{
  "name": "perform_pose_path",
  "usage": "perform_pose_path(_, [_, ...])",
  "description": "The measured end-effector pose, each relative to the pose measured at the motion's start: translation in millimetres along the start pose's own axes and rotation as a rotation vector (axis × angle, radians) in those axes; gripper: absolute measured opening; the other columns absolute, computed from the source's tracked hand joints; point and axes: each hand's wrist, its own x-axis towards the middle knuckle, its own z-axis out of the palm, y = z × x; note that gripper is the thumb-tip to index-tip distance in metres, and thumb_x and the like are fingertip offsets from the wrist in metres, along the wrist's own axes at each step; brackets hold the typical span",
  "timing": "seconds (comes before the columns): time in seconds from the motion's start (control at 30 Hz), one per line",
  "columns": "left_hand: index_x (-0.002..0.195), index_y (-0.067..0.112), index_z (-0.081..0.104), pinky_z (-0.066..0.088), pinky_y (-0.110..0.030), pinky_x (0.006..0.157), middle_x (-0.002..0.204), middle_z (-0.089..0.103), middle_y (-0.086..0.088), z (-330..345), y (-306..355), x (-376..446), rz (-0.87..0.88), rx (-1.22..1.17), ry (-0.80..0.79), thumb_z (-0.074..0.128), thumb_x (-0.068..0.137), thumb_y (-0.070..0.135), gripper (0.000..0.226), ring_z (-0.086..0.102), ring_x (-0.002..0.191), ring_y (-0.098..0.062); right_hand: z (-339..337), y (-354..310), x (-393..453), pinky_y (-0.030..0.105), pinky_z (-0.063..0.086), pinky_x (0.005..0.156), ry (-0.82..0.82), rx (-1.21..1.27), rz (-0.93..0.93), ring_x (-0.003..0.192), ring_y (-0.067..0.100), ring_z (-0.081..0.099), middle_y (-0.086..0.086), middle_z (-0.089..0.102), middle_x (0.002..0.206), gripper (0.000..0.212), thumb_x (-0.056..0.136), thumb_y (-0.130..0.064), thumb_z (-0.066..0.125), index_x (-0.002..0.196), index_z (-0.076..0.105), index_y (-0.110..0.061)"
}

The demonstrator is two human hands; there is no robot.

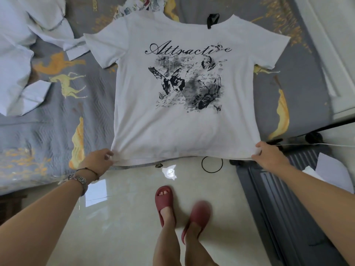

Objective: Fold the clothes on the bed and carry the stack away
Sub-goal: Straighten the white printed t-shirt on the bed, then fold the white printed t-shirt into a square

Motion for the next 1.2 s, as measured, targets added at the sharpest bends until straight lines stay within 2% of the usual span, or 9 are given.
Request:
perform_pose_path(0.13, [0.110, 0.021, 0.060, 0.048, -0.035, 0.089, 0.115, 0.062, -0.006, -30, 27, -16, 0.041, 0.300, 0.047, 0.054, 0.087, 0.023, 0.024, 0.058, 0.104, -0.025, -40, -8, -15, 0.032, 0.046, 0.073, 0.000, -0.275, -0.062, 0.093, 0.028, 0.056, 0.013, 0.058, 0.109, 0.016, 0.090, -0.021, 0.048, 0.102, 0.050, -0.012])
perform_pose_path(0.3, [0.109, 0.026, 0.061, 0.045, -0.038, 0.096, 0.116, 0.063, 0.000, -75, 79, -28, 0.147, 0.477, 0.166, 0.052, 0.088, 0.028, 0.023, 0.059, 0.107, -0.023, -104, -9, -28, 0.029, 0.041, 0.072, 0.097, -0.341, -0.077, 0.096, 0.026, 0.057, 0.009, 0.057, 0.109, 0.020, 0.093, -0.026, 0.046, 0.106, 0.053, -0.013])
perform_pose_path(0.4, [0.112, 0.024, 0.058, 0.049, -0.035, 0.087, 0.117, 0.061, -0.001, -98, 120, -30, 0.247, 0.502, 0.204, 0.050, 0.089, 0.028, 0.025, 0.059, 0.104, -0.023, -141, -8, -29, 0.030, 0.040, 0.071, 0.222, -0.304, -0.091, 0.098, 0.028, 0.059, 0.010, 0.060, 0.111, 0.022, 0.092, -0.028, 0.049, 0.107, 0.057, -0.015])
perform_pose_path(0.57, [0.113, 0.023, 0.057, 0.047, -0.036, 0.090, 0.114, 0.062, -0.001, -118, 195, -21, 0.415, 0.521, 0.291, 0.049, 0.090, 0.027, 0.025, 0.057, 0.108, -0.022, -179, -8, -20, 0.028, 0.038, 0.068, 0.311, -0.121, -0.077, 0.094, 0.029, 0.059, 0.010, 0.063, 0.105, 0.015, 0.087, -0.024, 0.051, 0.098, 0.059, -0.017])
perform_pose_path(0.7, [0.112, 0.026, 0.057, 0.044, -0.032, 0.088, 0.113, 0.062, 0.003, -126, 254, 5, 0.501, 0.552, 0.341, 0.047, 0.090, 0.028, 0.024, 0.056, 0.108, -0.018, -195, -13, -2, 0.028, 0.043, 0.069, 0.332, 0.040, -0.045, 0.091, 0.026, 0.060, 0.006, 0.065, 0.101, 0.008, 0.086, -0.027, 0.055, 0.089, 0.058, -0.020])
perform_pose_path(0.8, [0.109, 0.026, 0.058, 0.046, -0.032, 0.086, 0.111, 0.063, 0.004, -130, 298, 41, 0.545, 0.528, 0.327, 0.047, 0.090, 0.027, 0.022, 0.058, 0.103, -0.018, -202, -18, 22, 0.027, 0.040, 0.066, 0.332, 0.157, -0.033, 0.092, 0.024, 0.061, 0.004, 0.066, 0.099, 0.012, 0.087, -0.028, 0.057, 0.092, 0.059, -0.017])
perform_pose_path(0.93, [0.104, 0.028, 0.060, 0.053, -0.034, 0.083, 0.110, 0.065, 0.004, -131, 359, 102, 0.608, 0.501, 0.278, 0.047, 0.091, 0.028, 0.019, 0.061, 0.098, -0.017, -207, -30, 74, 0.025, 0.036, 0.058, 0.335, 0.329, -0.012, 0.082, 0.020, 0.060, 0.005, 0.066, 0.092, 0.011, 0.089, -0.022, 0.055, 0.093, 0.059, -0.012])
perform_pose_path(1.07, [0.116, 0.027, 0.055, 0.045, -0.033, 0.088, 0.117, 0.060, 0.002, -125, 417, 164, 0.710, 0.585, 0.204, 0.047, 0.091, 0.028, 0.027, 0.055, 0.108, -0.020, -207, -43, 136, 0.031, 0.041, 0.065, 0.334, 0.529, 0.096, 0.083, 0.025, 0.060, 0.009, 0.063, 0.089, 0.011, 0.084, -0.016, 0.060, 0.093, 0.060, -0.011])
perform_pose_path(1.2, [0.117, 0.025, 0.054, 0.045, -0.035, 0.089, 0.116, 0.060, -0.001, -118, 479, 222, 0.766, 0.576, 0.181, 0.047, 0.090, 0.026, 0.028, 0.054, 0.109, -0.022, -199, -50, 197, 0.035, 0.049, 0.073, 0.299, 0.706, 0.199, 0.084, 0.023, 0.062, 0.003, 0.065, 0.088, 0.014, 0.079, -0.025, 0.065, 0.090, 0.061, -0.017])
